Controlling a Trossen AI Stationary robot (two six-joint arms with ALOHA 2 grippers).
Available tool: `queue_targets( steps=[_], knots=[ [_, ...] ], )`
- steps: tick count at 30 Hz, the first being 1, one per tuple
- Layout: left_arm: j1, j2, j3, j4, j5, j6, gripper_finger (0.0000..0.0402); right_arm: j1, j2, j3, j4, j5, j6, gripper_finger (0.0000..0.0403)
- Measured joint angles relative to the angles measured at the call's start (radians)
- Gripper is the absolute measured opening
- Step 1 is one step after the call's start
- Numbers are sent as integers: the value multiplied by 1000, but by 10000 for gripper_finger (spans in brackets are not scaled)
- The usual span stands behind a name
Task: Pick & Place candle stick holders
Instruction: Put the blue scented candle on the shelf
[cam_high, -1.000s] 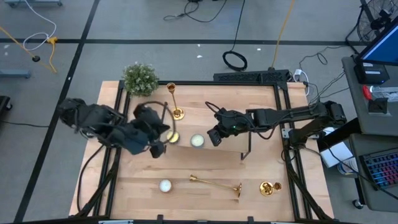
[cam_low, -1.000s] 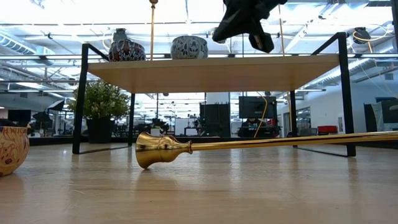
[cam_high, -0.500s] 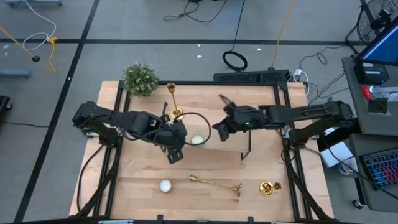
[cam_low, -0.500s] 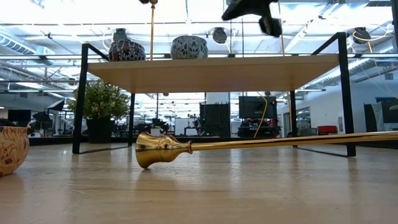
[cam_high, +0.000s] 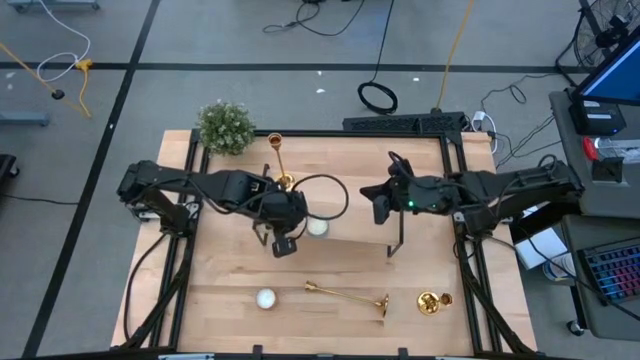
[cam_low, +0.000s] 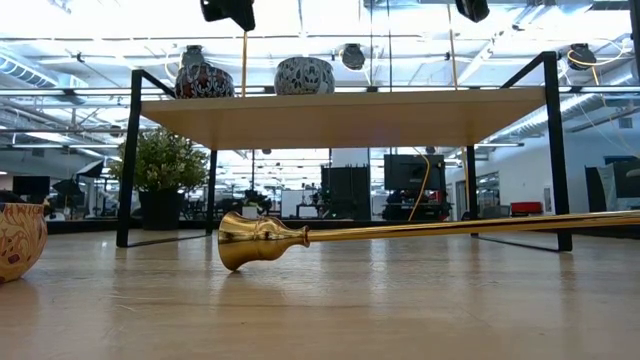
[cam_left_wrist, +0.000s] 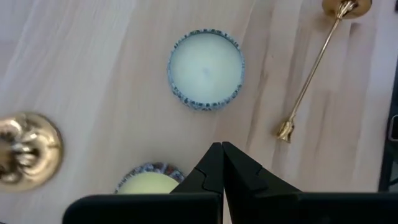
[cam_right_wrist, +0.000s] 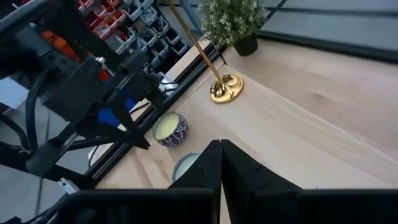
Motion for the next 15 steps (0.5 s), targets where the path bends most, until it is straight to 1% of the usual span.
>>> queue_targets(
  steps=[3, 7, 15],
  knots=[
    [13, 19, 2, 6, 17, 51, 0, 15, 5, 0, 10, 24, -9, 0],
    [32, 63, 0, 8, 55, 102, 0, 19, 8, 0, 30, 27, -17, 0],
    [59, 80, 0, 12, 58, 126, 0, 25, 7, 0, 38, 28, -35, 0]
  ],
)
